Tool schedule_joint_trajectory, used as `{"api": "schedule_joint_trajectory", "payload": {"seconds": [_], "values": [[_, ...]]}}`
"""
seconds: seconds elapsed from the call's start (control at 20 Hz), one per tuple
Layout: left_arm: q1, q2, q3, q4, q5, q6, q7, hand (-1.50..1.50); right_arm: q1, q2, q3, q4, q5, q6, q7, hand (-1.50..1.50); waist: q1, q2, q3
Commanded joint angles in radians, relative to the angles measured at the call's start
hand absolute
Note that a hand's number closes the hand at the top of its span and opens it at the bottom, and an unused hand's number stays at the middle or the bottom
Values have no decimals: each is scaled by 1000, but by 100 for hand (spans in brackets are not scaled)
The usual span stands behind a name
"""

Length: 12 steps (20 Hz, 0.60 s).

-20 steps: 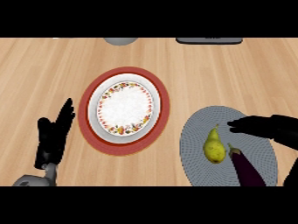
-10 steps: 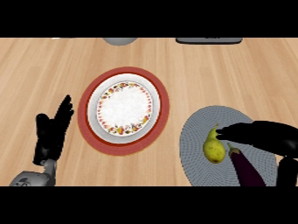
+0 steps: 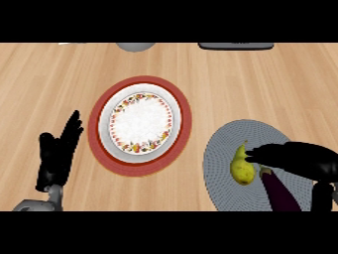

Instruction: Pick the eggplant from the placemat and place it in the plate

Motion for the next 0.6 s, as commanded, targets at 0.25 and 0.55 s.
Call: {"api": "schedule_joint_trajectory", "payload": {"seconds": [0.25, 0.55], "values": [[-8, -42, 31, 60, -46, -13, -58, 0, -3, 95, 0, 66, 101, 40, -42, -150, 0, 1, 0], [-32, -39, 56, 38, -40, -46, 10, 0, 35, 78, -3, 123, 175, -27, -111, -150, 0, 0, 0]]}}
